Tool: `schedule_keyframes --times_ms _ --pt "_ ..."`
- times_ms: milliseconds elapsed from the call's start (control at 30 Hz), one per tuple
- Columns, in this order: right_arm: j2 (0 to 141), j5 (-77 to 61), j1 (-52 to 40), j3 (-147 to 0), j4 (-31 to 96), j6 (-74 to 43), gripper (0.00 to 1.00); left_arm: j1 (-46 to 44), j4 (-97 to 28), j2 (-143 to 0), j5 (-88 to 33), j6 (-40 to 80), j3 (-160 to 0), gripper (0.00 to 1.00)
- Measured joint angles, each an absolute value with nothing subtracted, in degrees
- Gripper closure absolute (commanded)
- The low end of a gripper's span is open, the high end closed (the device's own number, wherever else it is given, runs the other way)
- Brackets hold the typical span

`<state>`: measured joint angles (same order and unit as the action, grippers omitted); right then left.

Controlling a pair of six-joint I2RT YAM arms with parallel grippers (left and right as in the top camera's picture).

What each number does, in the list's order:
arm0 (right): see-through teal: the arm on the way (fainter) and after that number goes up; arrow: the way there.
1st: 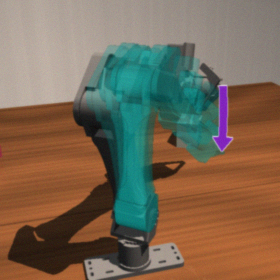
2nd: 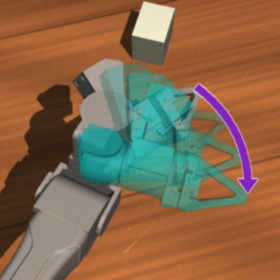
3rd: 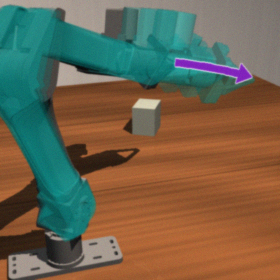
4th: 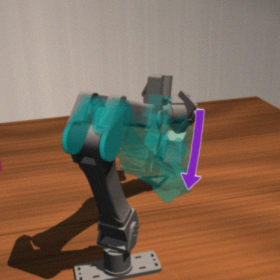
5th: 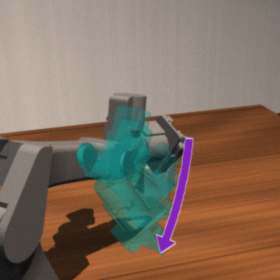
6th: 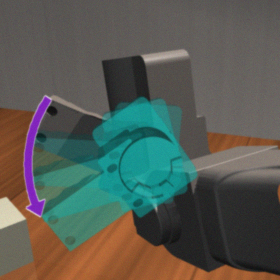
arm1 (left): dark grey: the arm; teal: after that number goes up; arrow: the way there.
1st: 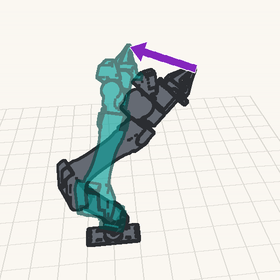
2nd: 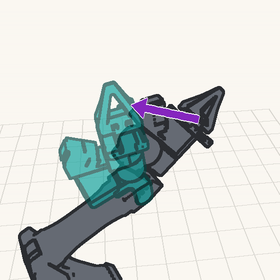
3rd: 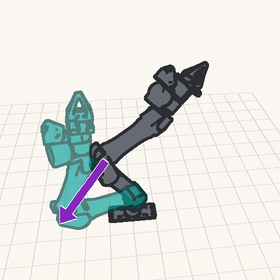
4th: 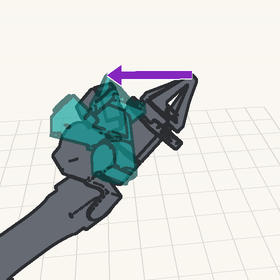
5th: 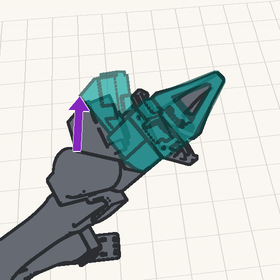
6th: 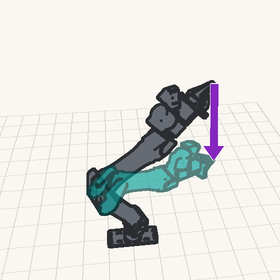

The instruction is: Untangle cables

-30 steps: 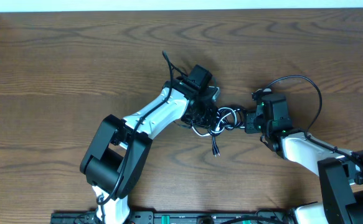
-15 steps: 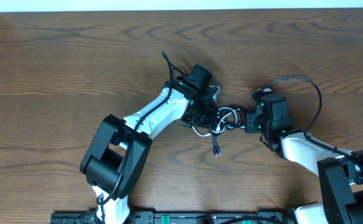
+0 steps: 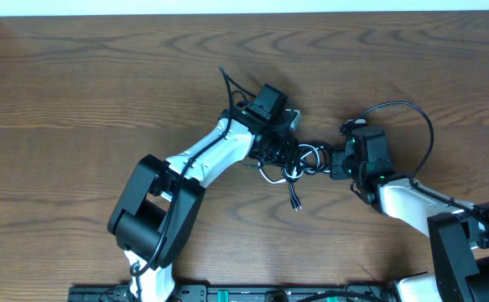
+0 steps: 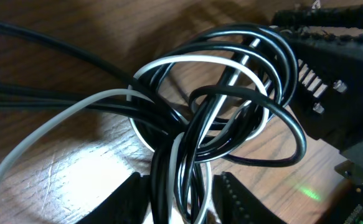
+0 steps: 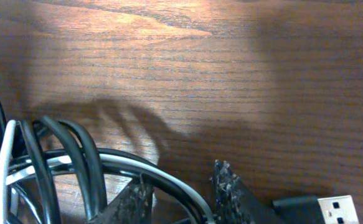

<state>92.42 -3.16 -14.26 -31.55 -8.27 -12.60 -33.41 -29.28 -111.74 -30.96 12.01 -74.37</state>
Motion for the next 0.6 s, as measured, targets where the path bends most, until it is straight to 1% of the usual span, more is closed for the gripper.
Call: schedule_keyframes --times_ms 233,367,433,467,533,600 --pt "92.42 -3.20 -14.26 -31.55 -8.27 -12.60 0.67 -33.43 -28.10 -111.74 -28.97 12.01 -74.15 0.60" --pt "92.40 -3.20 -14.26 -31.55 -8.32 -12.60 0.63 -33.43 -27.66 -111.74 -28.40 12.01 -73.73 0.60" --pt "92.40 -3.20 -14.26 -31.55 -8.40 -12.60 0.60 -33.43 -27.73 -111.74 -28.34 12.01 -73.71 0.61" --pt "92.42 -3.18 -14.28 -31.53 -8.69 -12.58 0.59 -33.45 -27.77 -111.74 -28.34 12.01 -73.63 0.68" --pt "92.53 -3.07 -14.26 -31.51 -9.54 -12.60 0.57 -33.54 -28.14 -111.74 -28.34 11.75 -73.34 0.92" --pt "92.79 -2.87 -14.26 -31.38 -10.68 -12.60 0.57 -33.67 -28.60 -111.74 -28.05 11.92 -72.79 0.92"
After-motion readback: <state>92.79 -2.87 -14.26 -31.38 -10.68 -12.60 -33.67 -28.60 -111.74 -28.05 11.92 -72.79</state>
